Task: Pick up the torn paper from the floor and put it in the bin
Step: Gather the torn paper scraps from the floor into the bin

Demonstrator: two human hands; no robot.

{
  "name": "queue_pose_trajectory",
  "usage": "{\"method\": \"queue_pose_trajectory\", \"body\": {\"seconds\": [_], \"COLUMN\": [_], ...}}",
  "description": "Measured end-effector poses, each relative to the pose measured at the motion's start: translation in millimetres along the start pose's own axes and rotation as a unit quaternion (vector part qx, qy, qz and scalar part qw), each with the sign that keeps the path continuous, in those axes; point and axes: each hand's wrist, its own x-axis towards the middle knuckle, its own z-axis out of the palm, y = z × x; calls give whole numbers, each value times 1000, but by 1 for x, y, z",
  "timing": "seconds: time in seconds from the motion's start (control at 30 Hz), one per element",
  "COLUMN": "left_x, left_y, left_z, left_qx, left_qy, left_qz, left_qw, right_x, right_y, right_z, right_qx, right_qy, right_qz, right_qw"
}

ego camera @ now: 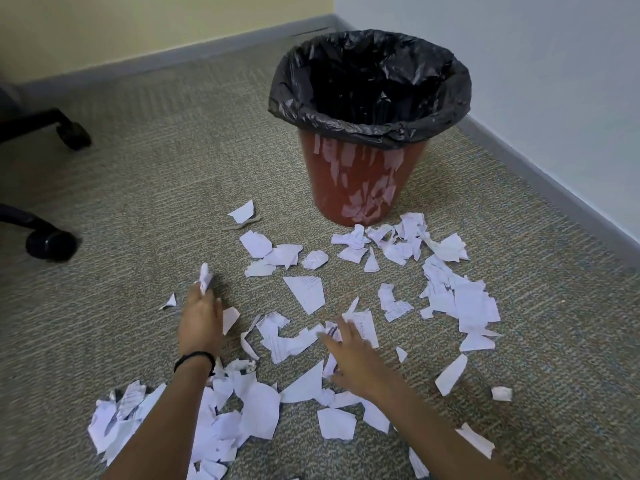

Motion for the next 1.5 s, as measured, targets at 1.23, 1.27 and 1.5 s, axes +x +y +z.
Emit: {"method": "queue_pose_trajectory", "body": {"seconds": [1.23,1.27,1.5], "left_x": [44,46,50], "left_y": [293,297,292], "left_z": [-165,-169,-172], "left_qx": [-683,-716,-736], "left_qy": [-99,-112,-119], "left_qz": [18,-7,-44], "left_qw": [723,689,665], "right_x": [-44,-44,-46], "right_y": [53,53,50], "right_z": [-8,-8,-9], "right_qx": [-22,-19,-25], "right_qy": [54,56,55], "right_qz": [8,11,17], "right_qw": [998,998,998]}}
